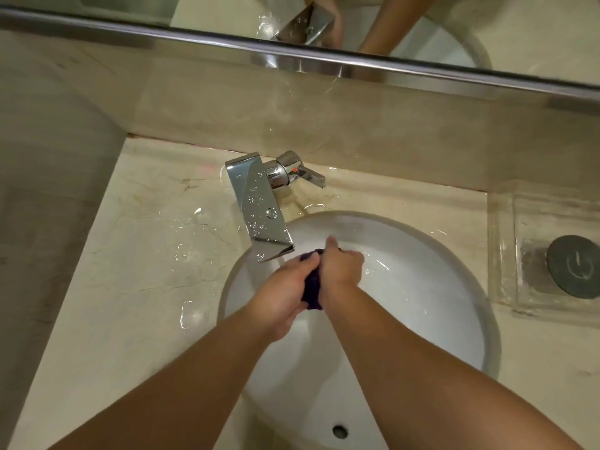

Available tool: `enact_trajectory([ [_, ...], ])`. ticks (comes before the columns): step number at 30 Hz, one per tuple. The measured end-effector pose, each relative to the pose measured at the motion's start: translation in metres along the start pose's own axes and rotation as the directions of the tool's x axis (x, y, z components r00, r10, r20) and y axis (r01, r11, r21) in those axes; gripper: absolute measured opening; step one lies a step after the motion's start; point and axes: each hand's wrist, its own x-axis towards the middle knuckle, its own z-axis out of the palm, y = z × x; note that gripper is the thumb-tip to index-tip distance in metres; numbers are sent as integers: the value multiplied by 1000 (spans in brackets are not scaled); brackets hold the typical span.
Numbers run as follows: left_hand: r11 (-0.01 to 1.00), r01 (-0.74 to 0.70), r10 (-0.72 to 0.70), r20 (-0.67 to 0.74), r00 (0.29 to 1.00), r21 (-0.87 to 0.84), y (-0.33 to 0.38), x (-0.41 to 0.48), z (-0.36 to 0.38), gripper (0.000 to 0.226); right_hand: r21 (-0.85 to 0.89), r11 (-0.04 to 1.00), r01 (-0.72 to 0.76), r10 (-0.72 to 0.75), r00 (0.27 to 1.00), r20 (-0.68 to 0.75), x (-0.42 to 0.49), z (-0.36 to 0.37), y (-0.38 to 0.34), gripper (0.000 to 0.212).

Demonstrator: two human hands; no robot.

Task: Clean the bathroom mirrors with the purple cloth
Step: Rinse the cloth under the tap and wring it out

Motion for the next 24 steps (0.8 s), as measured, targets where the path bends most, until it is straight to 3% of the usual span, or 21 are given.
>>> enact_trajectory([
  [2,998,57,-57,-52,997,8,6,2,-2,38,-10,998,-68,68,968,243,-18,6,4,57],
  [4,987,92,-107,-113,988,-130,10,4,-15,32,-40,986,-162,159,840,520,-41,8,10,66],
  [6,972,63,-95,-135,986,-224,14,5,-29,19,-35,977,-212,176,697,695,-54,-1,12,54],
  [7,979,40,-69,-142,988,-198,15,7,-35,15,23,979,-203,125,684,718,-51,-8,12,38],
  [8,987,24,-47,-147,988,-158,16,9,-37,13,118,972,-203,61,703,709,-43,-16,12,24],
  [9,993,15,-33,-156,987,-114,15,12,-38,15,218,954,-206,12,753,658,-36,-22,11,24],
  [12,999,-26,18,-181,983,-41,13,15,-36,26,317,910,-268,126,906,404,-12,-41,7,45],
  [16,987,-21,14,-49,999,-160,15,9,-36,42,307,904,-298,175,912,371,-3,-46,3,14],
  [18,987,21,-14,42,999,-160,18,4,-33,30,184,943,-277,171,879,445,-9,-37,4,28],
  [21,997,49,-52,-54,997,-51,16,3,-23,15,64,992,-104,63,886,460,-21,-19,7,23],
  [24,998,-58,52,-213,976,-22,10,7,-18,21,-78,977,197,-174,957,233,-34,-6,11,30],
])
